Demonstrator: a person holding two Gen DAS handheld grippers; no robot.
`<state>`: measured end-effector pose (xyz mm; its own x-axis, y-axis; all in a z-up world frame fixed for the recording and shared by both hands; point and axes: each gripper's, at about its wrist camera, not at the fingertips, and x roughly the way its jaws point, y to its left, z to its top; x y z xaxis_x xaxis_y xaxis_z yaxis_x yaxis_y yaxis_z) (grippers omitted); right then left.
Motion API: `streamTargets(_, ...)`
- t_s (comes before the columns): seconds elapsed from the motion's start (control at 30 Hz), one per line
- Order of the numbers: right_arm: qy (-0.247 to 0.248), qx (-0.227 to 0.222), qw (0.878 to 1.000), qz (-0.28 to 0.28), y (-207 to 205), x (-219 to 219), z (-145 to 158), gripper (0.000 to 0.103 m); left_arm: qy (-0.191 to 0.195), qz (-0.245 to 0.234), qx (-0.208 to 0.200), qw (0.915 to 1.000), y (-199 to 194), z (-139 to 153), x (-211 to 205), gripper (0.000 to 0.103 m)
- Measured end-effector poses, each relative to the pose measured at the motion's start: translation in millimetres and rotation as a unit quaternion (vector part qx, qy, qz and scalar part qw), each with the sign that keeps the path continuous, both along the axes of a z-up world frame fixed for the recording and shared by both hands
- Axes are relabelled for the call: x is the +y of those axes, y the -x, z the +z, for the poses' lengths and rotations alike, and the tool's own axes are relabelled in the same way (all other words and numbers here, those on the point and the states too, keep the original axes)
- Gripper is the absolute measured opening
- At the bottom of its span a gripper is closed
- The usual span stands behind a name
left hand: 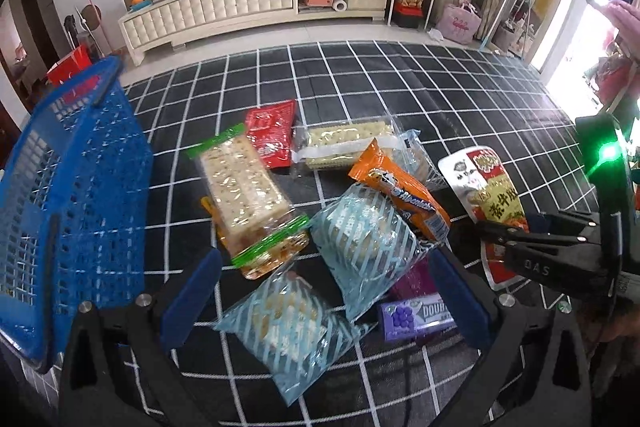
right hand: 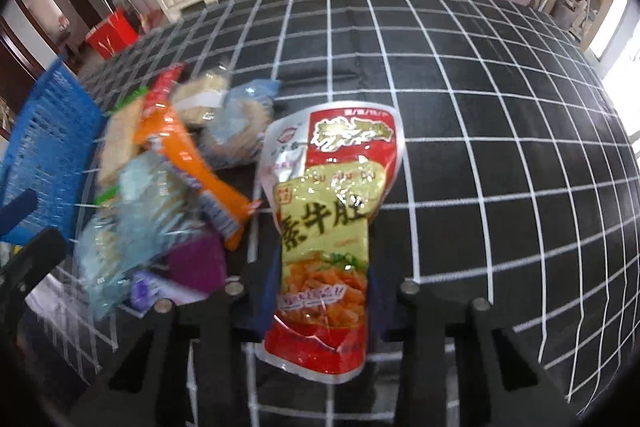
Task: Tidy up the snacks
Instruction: 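Reach the right gripper to the red-and-yellow pouch and grasp it, then lift the red-and-yellow pouch with the right gripper while the left gripper grasps a light-blue striped bag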
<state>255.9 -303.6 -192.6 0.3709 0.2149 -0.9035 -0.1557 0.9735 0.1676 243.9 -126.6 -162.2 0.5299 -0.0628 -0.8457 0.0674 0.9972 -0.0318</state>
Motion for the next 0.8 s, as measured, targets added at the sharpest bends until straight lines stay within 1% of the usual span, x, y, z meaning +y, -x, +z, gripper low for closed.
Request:
streamTargets(0.17,-0.031,-0.029,0.999,0.001,25,-1,28,0.042,0.003,0.003,-0.012,0.9999,14,14,12,0.103)
streamTargets(0.27,-0.037,-0.038,0.999,0.001,36,2,41,0.042,0.01,0.004,-0.004,0.9999,22,22,20,0.103)
streamTargets(0.37,-0.042,-0.043,0.998,0.004,46,12,47,0.042,0.022,0.005,0.003,0.9997,30,27,26,0.103)
streamTargets(0.47,-0.044,-0.044,0.998,0.006,52,18,49,0.042,0.024,-0.001,0.002,0.9997,38,30,29,0.103)
streamTargets(0.53,-0.043,-0.046,0.998,0.007,56,24,51,0.042,0.017,-0.013,0.0,0.9998,46,31,30,0.103)
streamTargets(0.67,-0.045,-0.041,0.998,0.001,65,34,45,0.042,0.005,-0.057,0.004,0.9983,55,24,29,0.103)
streamTargets(0.77,-0.04,-0.038,0.998,-0.006,71,40,39,0.042,0.014,-0.094,0.031,0.995,54,11,31,0.103)
streamTargets(0.8,-0.038,-0.041,0.998,-0.007,74,42,39,0.042,0.007,-0.094,0.041,0.9947,52,5,32,0.102)
